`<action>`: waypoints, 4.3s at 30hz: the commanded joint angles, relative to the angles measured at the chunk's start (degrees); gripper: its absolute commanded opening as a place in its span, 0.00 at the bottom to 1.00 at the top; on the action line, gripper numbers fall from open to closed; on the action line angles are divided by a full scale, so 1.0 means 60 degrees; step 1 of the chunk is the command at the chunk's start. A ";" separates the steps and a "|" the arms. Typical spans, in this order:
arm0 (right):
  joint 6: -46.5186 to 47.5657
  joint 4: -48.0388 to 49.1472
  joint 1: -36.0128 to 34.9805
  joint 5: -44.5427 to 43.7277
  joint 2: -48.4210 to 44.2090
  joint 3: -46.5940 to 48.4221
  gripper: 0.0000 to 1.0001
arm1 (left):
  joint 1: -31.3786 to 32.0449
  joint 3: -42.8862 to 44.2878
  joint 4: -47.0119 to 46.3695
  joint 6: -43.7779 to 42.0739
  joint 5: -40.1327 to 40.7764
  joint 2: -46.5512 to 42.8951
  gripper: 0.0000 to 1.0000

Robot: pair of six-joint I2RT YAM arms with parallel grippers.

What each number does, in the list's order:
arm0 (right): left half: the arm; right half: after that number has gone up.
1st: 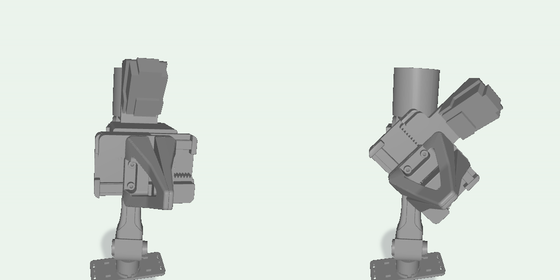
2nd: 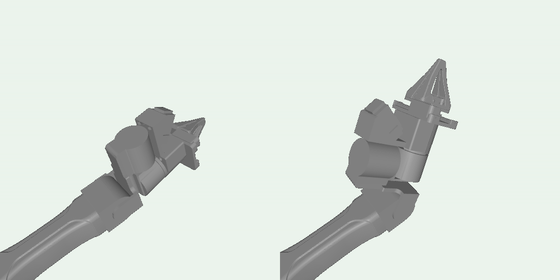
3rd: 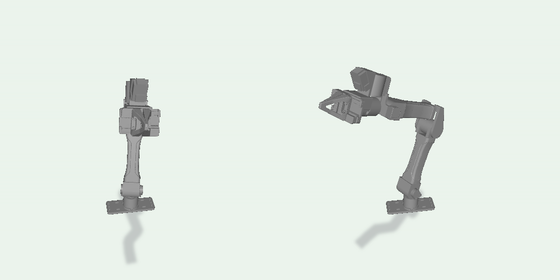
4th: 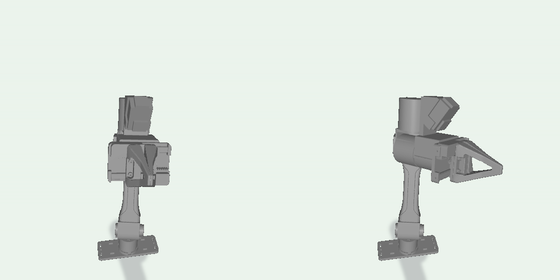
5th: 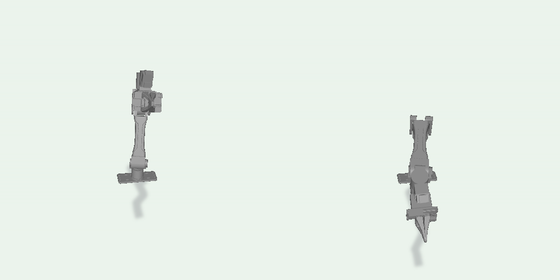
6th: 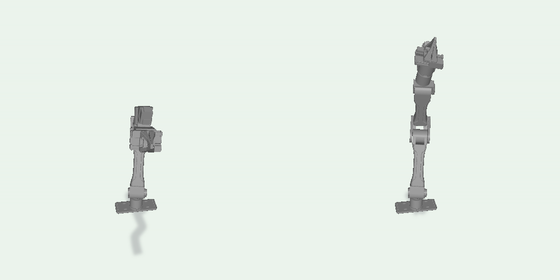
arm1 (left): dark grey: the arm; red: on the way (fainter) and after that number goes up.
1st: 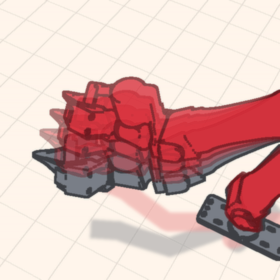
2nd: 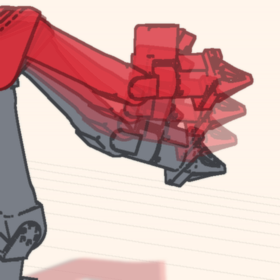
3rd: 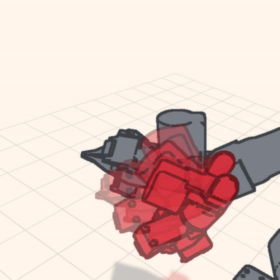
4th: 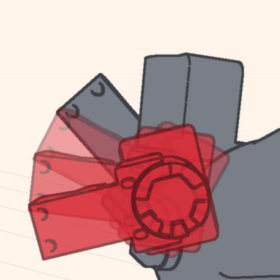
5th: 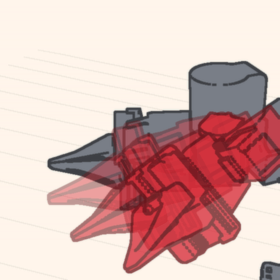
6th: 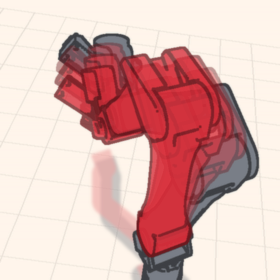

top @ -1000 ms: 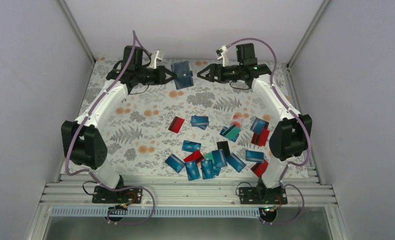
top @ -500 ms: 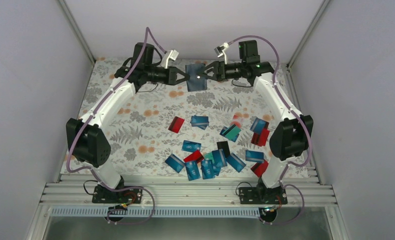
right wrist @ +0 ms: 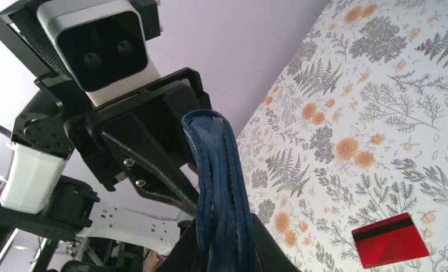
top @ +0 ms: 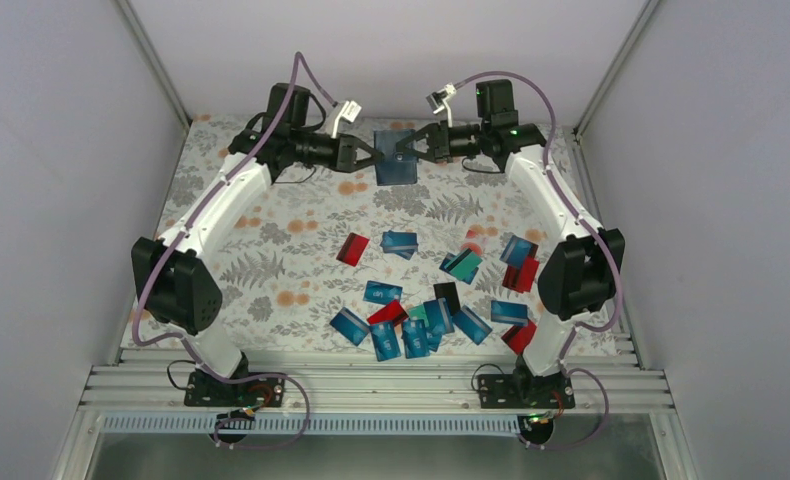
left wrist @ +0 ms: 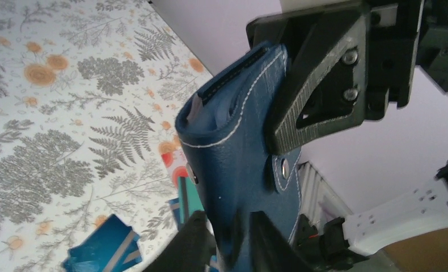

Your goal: Put the credit cards into the card holder

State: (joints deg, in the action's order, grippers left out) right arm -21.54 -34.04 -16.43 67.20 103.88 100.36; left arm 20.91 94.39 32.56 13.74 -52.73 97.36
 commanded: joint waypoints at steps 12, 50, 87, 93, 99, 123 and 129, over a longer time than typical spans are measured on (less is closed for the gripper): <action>-0.1062 0.1713 -0.0104 0.1790 -0.0011 0.0278 0.04 | -0.0691 -0.1856 -0.2367 0.1219 -0.1320 -0.1413 0.90; -0.0122 -0.1771 -0.1142 -0.5424 0.0402 0.2038 0.77 | -0.0037 -0.0520 -0.0330 0.1832 0.3083 0.0392 0.02; 0.0230 -0.2702 0.0600 -0.8640 0.2468 0.2061 0.40 | 0.0283 0.1535 0.1361 0.1098 0.4337 0.1476 0.02; 0.0385 -0.1164 0.0473 -0.5763 0.0994 0.0908 0.44 | 0.0229 0.1479 0.1367 0.1160 0.4277 0.1772 0.02; 0.0890 -0.1094 -0.0139 -0.4791 0.0644 0.0941 0.55 | 0.0236 0.1110 0.1091 0.1459 0.4010 0.1802 0.02; 0.1082 -0.3185 -0.1496 -0.7111 0.2958 0.3057 0.21 | 0.0247 -0.0419 0.0175 0.1620 0.3398 0.1093 0.02; 0.1149 -0.3202 -0.1496 -0.6979 0.2838 0.2475 0.07 | 0.0236 -0.0495 0.0127 0.1671 0.3362 0.1106 0.02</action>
State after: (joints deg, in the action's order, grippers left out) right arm -15.11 -52.21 -24.80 25.47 120.92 116.68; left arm 22.35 91.55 35.20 23.20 -31.03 106.08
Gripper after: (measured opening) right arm 0.081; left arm 0.066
